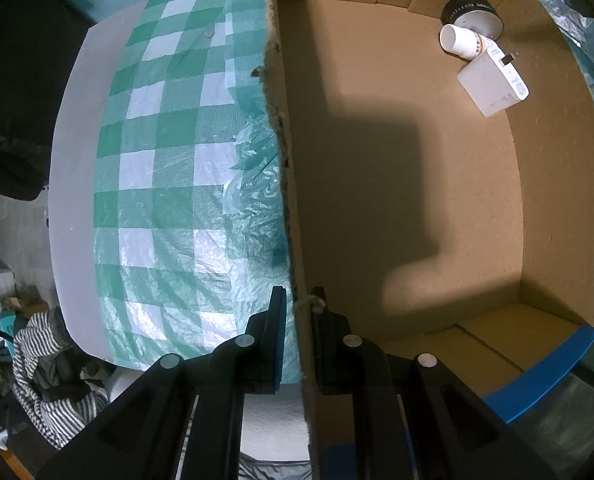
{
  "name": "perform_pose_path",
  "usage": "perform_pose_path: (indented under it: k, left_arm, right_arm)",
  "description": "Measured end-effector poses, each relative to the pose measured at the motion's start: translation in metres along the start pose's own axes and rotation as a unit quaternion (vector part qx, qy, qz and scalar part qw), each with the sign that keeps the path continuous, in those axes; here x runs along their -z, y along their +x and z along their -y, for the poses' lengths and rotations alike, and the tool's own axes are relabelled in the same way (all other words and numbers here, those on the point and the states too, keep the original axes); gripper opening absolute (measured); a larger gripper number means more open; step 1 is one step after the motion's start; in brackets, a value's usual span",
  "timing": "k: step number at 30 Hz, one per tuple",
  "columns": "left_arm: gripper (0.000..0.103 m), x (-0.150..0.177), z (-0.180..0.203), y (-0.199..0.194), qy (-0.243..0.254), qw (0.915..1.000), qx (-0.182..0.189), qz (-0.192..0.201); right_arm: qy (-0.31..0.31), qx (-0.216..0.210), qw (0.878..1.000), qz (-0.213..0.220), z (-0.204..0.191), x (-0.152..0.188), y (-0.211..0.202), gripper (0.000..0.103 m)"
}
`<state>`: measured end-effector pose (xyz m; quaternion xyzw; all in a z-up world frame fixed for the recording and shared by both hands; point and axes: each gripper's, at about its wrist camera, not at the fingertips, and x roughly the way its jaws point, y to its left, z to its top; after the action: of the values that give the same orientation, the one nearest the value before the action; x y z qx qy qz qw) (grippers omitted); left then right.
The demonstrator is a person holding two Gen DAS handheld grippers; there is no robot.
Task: Organize rigid objects
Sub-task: 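Open the right gripper to drop the pill bottle into the box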
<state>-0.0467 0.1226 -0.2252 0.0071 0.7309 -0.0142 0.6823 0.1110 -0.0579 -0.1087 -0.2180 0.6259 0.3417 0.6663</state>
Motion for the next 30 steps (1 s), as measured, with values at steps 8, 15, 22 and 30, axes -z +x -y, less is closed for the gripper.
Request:
perform_pose_path:
  k: [8,15,22,30]
  left_arm:
    - [0.012,-0.001,-0.002,-0.001,-0.002,1.0,0.0,0.0]
    - [0.012,-0.002,0.002,0.0,0.002,1.0,0.0,-0.001]
    - [0.012,-0.002,0.005,0.0,0.003,1.0,-0.002,-0.001]
    - [0.012,-0.002,0.006,0.0,0.003,1.0,-0.003,-0.001]
  right_arm:
    - [0.007,0.005,1.0,0.019,0.007,0.013,-0.02,0.051]
    - [0.01,0.019,0.999,0.025,0.015,0.029,-0.032,0.054]
    - [0.025,0.022,0.999,0.02,0.027,0.047,-0.033,0.059]
    - [0.041,0.037,0.998,0.0,0.044,0.07,-0.016,0.068]
